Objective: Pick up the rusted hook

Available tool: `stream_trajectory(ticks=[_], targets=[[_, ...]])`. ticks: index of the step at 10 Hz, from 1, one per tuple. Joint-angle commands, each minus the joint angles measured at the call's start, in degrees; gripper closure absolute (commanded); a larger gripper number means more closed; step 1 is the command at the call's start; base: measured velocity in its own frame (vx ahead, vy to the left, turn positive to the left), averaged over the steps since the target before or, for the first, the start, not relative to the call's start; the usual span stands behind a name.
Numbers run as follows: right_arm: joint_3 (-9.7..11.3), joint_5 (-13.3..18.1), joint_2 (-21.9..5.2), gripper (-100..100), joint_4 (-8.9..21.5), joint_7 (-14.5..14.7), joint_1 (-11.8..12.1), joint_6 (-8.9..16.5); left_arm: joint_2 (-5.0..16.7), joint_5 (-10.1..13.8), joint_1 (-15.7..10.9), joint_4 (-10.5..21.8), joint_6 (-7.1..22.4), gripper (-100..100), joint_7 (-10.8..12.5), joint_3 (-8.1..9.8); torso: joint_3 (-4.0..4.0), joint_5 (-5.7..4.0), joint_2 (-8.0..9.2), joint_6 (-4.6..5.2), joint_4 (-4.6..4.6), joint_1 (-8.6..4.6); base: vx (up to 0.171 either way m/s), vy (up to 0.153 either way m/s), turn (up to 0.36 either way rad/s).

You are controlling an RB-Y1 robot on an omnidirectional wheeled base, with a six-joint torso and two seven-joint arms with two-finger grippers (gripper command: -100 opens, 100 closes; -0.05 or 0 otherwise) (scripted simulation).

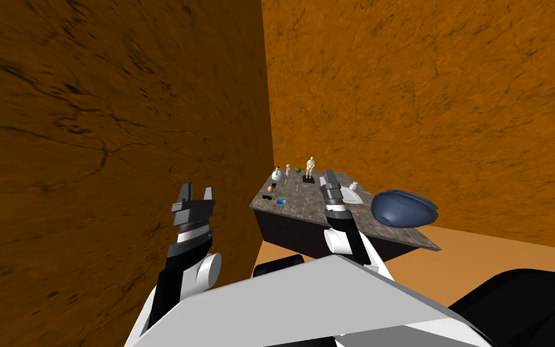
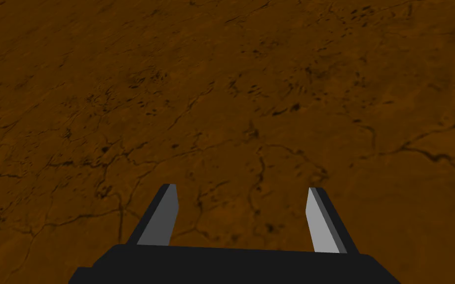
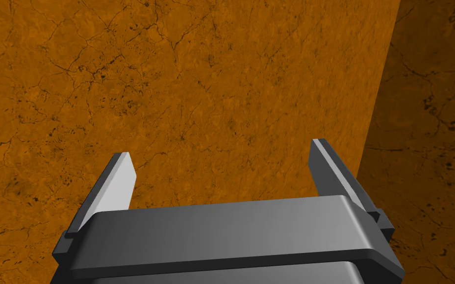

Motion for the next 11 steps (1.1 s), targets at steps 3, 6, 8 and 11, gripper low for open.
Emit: stream_trajectory(ticks=[3, 6, 8, 11], targets=[[0.00, 0.00, 0.00, 0, 0.00, 0.00, 0.00, 0.00, 6.18, 0.67, -2.93, 2.59, 2.58, -100, -0.56, -0.50, 0.01, 0.01, 0.02, 0.01, 0.00, 0.05, -0.010, 0.007, 0.007], [0.00, 0.00, 0.00, 0, 0.00, 0.00, 0.00, 0.00, 10.70, 1.84, -7.78, 7.03, 6.97, -100, -1.50, -1.34, 0.04, 0.02, 0.07, 0.01, 0.02, 0.10, -0.031, 0.019, 0.015], [0.00, 0.00, 0.00, 0, 0.00, 0.00, -0.01, 0.00, 11.65, 2.34, -9.81, 8.91, 8.81, -100, -1.89, -1.68, 0.09, 0.03, 0.16, 0.00, 0.03, 0.11, -0.047, 0.020, 0.011], [0.00, 0.00, 0.00, 0, 0.00, 0.00, -0.01, 0.00, 12.96, 3.48, -14.36, 13.17, 13.00, -100, -2.77, -2.42, 0.08, 0.02, 0.15, 0.01, 0.03, 0.07, -0.043, 0.018, 0.013]])
